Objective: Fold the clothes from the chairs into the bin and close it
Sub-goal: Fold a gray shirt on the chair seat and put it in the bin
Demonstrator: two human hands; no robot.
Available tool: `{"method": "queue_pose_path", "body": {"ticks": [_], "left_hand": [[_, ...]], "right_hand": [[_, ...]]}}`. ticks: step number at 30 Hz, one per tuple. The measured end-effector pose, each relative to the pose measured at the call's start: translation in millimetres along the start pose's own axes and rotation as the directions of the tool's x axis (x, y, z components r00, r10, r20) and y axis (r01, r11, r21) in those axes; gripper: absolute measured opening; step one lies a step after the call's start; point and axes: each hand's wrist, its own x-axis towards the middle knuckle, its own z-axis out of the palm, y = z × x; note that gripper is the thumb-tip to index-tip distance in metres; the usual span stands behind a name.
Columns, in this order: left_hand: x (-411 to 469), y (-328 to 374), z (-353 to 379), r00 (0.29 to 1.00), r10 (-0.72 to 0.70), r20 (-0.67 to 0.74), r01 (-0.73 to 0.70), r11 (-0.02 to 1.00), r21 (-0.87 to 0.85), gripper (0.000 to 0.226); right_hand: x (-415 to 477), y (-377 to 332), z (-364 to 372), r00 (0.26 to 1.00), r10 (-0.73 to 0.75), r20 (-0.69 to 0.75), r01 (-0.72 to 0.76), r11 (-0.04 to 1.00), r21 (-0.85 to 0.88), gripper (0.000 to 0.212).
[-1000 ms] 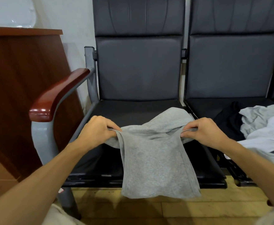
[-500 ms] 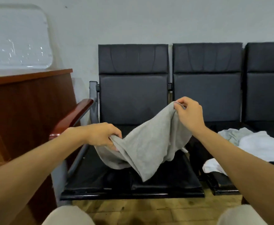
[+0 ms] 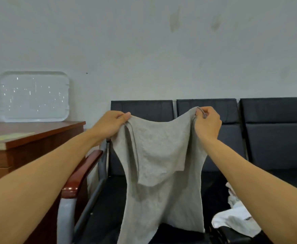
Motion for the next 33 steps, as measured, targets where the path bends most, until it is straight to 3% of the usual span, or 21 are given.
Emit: {"method": "queue_pose_path", "body": {"ticks": [2,6,9,12,16,19,21,24,27,30,33], "left_hand": [[-1,-1,-9,1.000,-0.001,-0.026,0.003,0.996,0.084,0.039],[-10,-18,-23,0.988,0.057,0.141,-0.113,0.898,0.426,0.022],[-17,-30,-19,0.973,0.014,0.231,-0.132,0.853,0.505,0.013],[-20,-44,-12,0.956,-0.068,0.285,-0.114,0.808,0.578,0.008],[-26,-63,-9,0.942,-0.105,0.319,-0.121,0.779,0.616,0.016],[-31,-70,-5,0.941,-0.111,0.319,-0.130,0.755,0.643,0.019],[-33,-76,-1,0.942,-0.127,0.309,-0.125,0.725,0.677,0.019],[-35,-90,6,0.944,-0.153,0.292,-0.105,0.702,0.705,0.019],[-35,-109,17,0.946,-0.175,0.274,-0.066,0.723,0.687,0.017],[-33,-129,34,0.944,-0.205,0.257,-0.029,0.724,0.689,0.015],[-30,-153,50,0.936,-0.239,0.258,-0.005,0.724,0.690,0.020]], "right_hand": [[3,-1,-6,0.998,-0.051,-0.030,0.049,0.996,-0.072,0.017],[-2,18,-19,0.993,-0.117,0.021,0.119,0.951,-0.284,0.015],[-12,36,-26,0.976,-0.124,0.176,0.194,0.862,-0.468,0.015],[-18,44,-29,0.909,-0.001,0.417,0.264,0.776,-0.573,0.024],[-19,50,-31,0.753,0.089,0.652,0.367,0.766,-0.528,0.037],[-26,52,-32,0.664,0.130,0.736,0.380,0.789,-0.483,0.036],[-30,57,-32,0.655,0.166,0.737,0.381,0.770,-0.512,0.030],[-32,70,-27,0.641,0.179,0.746,0.402,0.750,-0.526,0.041],[-34,82,-19,0.563,0.147,0.813,0.430,0.789,-0.440,0.052],[-36,101,-8,0.493,0.169,0.853,0.547,0.702,-0.455,0.037],[-39,130,7,0.530,0.183,0.828,0.546,0.674,-0.498,0.027]]}}
